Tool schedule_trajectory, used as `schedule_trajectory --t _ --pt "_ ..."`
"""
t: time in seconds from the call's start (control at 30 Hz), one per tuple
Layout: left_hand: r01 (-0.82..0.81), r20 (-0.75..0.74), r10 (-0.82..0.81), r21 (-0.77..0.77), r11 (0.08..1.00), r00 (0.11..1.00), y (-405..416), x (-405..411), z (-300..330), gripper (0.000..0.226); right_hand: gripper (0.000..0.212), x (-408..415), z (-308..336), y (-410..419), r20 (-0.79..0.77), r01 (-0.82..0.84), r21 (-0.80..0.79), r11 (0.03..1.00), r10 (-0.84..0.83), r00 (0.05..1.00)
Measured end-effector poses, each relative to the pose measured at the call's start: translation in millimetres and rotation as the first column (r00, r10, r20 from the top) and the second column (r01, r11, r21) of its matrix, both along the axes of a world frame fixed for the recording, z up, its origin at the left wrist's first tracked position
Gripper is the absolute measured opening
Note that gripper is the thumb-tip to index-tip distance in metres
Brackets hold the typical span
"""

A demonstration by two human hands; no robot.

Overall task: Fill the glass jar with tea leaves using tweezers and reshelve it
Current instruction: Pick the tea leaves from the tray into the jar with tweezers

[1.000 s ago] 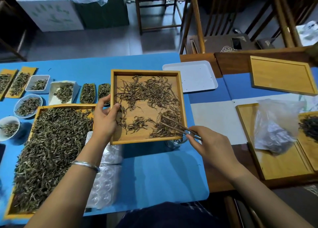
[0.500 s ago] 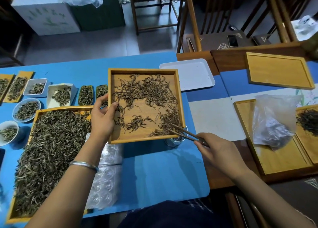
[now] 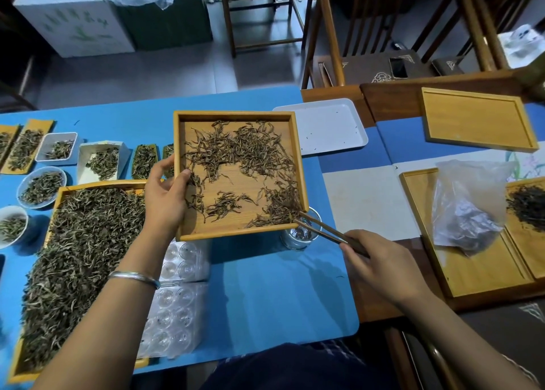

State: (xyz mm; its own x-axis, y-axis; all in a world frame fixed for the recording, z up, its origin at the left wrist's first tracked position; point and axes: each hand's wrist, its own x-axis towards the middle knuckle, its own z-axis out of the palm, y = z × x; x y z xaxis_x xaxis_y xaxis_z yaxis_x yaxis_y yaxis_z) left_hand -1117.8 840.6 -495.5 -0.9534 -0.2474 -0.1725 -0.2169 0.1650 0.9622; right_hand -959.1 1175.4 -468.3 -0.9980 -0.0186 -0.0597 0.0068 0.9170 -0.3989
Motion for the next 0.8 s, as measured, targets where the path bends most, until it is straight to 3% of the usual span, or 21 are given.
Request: schedule_trajectory --t 0.2,0.43,0.8 --pt "0.001 -0.004 -0.001 -0.014 1.000 1.000 -2.3 -2.2 -1.2 0.027 0.017 3.7 -1.6 2.8 0.023 0.028 -0.004 1.000 -0.028 0.999" --pt "0.009 -0.005 -0.009 -0.024 1.000 1.000 -2.0 -3.6 0.0 0.029 0.018 -19.7 4.9 -17.8 -0.131 0.023 -0.008 1.000 -0.023 0.991" --pt "0.016 0.004 -0.016 -0.022 1.000 1.000 -1.5 -5.4 -1.0 0.029 0.020 -24.2 -3.7 -23.0 -0.102 0.019 0.047 0.999 -0.014 0.995"
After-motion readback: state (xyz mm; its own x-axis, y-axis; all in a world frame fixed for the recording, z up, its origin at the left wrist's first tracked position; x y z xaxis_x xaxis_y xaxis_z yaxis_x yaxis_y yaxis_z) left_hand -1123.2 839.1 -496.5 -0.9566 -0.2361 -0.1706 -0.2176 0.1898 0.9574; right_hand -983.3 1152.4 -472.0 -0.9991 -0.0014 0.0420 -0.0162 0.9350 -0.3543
